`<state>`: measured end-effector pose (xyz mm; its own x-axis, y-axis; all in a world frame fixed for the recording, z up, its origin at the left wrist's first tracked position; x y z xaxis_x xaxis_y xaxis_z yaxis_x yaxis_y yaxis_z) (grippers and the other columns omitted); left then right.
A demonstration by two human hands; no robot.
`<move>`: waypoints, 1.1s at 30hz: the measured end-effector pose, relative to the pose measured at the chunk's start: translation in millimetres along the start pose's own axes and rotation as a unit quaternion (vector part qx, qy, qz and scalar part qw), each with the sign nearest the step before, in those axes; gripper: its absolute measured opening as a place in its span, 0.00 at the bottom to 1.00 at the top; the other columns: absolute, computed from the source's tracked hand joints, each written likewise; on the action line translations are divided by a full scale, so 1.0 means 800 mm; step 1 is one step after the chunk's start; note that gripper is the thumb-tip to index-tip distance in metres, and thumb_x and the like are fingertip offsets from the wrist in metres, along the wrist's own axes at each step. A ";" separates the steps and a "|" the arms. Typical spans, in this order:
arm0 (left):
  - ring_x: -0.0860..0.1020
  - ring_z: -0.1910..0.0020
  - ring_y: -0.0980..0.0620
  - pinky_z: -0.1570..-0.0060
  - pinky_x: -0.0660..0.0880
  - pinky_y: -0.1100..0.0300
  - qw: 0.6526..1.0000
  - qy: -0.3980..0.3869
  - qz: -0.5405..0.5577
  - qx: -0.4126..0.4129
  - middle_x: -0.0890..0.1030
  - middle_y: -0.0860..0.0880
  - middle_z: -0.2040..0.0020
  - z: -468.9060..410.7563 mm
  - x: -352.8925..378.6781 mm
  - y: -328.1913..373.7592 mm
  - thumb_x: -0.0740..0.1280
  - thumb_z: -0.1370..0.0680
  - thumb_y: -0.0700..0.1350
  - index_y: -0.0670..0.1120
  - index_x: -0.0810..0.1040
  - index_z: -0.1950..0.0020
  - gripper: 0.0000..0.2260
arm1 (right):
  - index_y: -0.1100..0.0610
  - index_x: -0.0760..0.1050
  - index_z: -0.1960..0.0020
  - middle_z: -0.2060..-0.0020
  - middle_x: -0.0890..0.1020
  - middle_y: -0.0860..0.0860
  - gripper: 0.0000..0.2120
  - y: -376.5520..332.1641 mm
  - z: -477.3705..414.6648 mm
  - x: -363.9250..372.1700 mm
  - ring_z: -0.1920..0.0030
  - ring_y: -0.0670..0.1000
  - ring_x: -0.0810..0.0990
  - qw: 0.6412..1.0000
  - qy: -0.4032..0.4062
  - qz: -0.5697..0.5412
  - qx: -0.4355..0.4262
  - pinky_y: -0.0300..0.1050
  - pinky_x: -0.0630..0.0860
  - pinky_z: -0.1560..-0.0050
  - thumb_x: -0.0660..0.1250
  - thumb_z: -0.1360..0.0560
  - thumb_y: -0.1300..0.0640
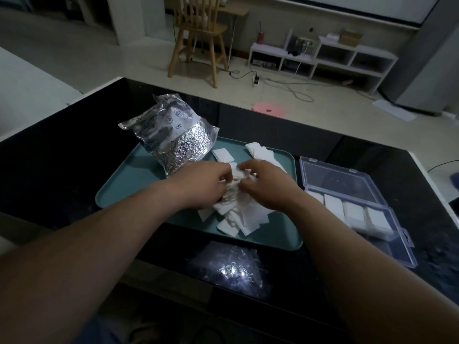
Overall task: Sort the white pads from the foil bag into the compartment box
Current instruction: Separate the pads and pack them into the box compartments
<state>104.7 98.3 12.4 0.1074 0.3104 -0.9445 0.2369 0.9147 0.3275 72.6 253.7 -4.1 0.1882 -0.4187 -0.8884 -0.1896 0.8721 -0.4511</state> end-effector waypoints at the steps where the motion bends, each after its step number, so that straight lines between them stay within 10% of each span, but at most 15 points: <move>1: 0.78 0.43 0.48 0.52 0.67 0.56 1.000 -0.001 0.000 0.000 0.81 0.51 0.41 0.000 0.001 0.000 0.64 0.19 0.49 0.55 0.78 0.39 0.10 | 0.41 0.77 0.33 0.36 0.81 0.46 0.24 0.000 -0.001 0.000 0.39 0.51 0.80 1.000 0.005 0.006 -0.001 0.61 0.74 0.34 0.61 0.28 0.40; 9: 0.76 0.46 0.45 0.46 0.73 0.50 1.000 -0.003 0.018 -0.024 0.78 0.48 0.44 -0.005 0.007 -0.007 0.63 0.21 0.48 0.51 0.74 0.48 0.04 | 0.52 0.76 0.57 0.56 0.81 0.48 0.19 -0.001 -0.005 0.000 0.55 0.54 0.79 1.000 0.013 -0.005 0.021 0.58 0.76 0.44 0.54 0.21 0.41; 25: 0.78 0.51 0.48 0.47 0.77 0.48 0.982 0.090 0.154 -0.068 0.78 0.51 0.49 -0.003 -0.020 -0.008 0.65 0.22 0.48 0.50 0.76 0.50 0.04 | 0.54 0.78 0.57 0.61 0.80 0.50 0.15 0.004 0.010 -0.033 0.60 0.53 0.79 0.986 0.166 -0.009 -0.010 0.57 0.79 0.58 0.58 0.18 0.49; 29: 0.82 0.57 0.46 0.55 0.82 0.52 0.810 0.037 0.562 -0.161 0.82 0.39 0.45 0.007 -0.012 0.018 0.65 0.18 0.53 0.47 0.74 0.42 0.11 | 0.53 0.80 0.51 0.58 0.82 0.48 0.14 -0.008 0.033 -0.043 0.58 0.50 0.79 0.981 0.183 -0.049 -0.043 0.55 0.79 0.55 0.59 0.17 0.49; 33: 0.80 0.59 0.48 0.52 0.82 0.50 0.673 -0.013 0.730 -0.117 0.81 0.44 0.59 0.013 0.000 0.056 0.64 0.16 0.52 0.47 0.78 0.55 0.12 | 0.52 0.79 0.53 0.56 0.79 0.48 0.12 -0.030 0.052 -0.034 0.52 0.52 0.76 0.978 0.187 -0.001 -0.092 0.58 0.76 0.47 0.60 0.17 0.49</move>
<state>125.5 136.4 27.1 0.0778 0.9207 0.3825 -0.2989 -0.3445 0.8899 112.2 255.1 34.4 -0.1699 -0.5133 -0.8412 -0.3670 0.8252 -0.4294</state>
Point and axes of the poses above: each hand's wrist, its own z-axis away from the middle knuckle, its own x-axis out of the palm, y = z × x, the point moved 6 cm from there along -z, towards the middle knuckle
